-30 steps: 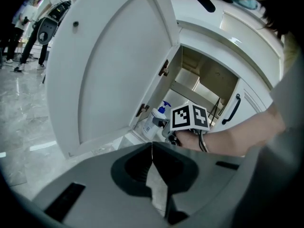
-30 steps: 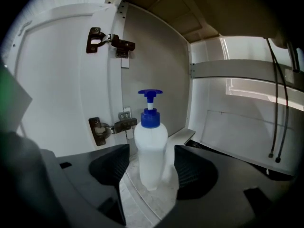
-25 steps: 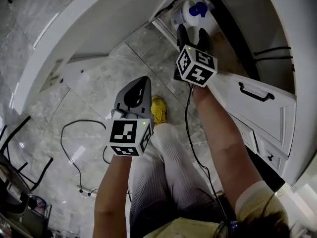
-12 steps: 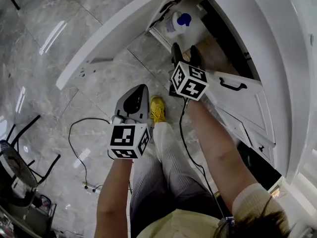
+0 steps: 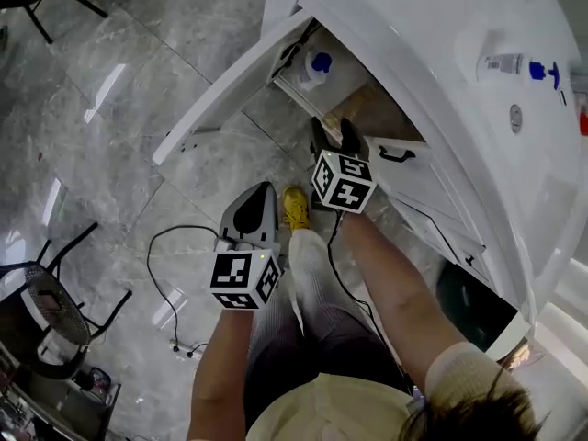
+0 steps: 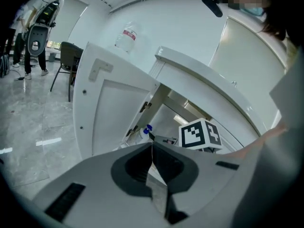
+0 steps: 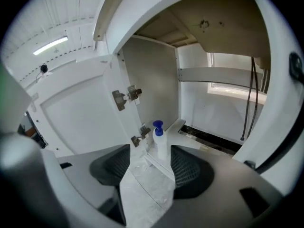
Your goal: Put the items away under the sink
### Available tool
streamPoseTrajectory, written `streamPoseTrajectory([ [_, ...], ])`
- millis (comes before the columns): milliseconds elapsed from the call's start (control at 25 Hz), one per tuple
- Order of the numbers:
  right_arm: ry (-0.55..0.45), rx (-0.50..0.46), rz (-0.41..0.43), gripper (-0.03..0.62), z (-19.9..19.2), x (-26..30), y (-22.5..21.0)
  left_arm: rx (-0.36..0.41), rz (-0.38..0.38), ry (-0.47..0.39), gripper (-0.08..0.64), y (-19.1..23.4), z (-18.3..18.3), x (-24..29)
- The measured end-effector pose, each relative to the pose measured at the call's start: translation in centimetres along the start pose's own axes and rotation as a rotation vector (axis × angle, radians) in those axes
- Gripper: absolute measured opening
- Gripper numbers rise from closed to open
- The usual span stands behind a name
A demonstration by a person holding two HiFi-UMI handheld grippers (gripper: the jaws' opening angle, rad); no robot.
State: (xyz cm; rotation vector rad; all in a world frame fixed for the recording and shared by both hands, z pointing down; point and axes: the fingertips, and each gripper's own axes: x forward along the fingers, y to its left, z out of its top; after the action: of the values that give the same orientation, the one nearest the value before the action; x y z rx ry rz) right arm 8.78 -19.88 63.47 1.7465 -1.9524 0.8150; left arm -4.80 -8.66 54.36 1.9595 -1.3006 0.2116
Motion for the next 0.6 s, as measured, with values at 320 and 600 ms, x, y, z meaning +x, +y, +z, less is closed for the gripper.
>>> streamPoseTrajectory([
  [320, 0.003, 0.0, 0.028, 0.268, 3.2, -6.2, 1.2, 0.004, 0.004, -0.006, 0.038, -2.9, 3.6, -4.5],
  [600, -0.01, 0.046, 0.053, 0.256, 5.7, -11.2, 2.5, -0.016, 0.045, -0.023, 0.038, -4.3, 5.5, -7.6],
])
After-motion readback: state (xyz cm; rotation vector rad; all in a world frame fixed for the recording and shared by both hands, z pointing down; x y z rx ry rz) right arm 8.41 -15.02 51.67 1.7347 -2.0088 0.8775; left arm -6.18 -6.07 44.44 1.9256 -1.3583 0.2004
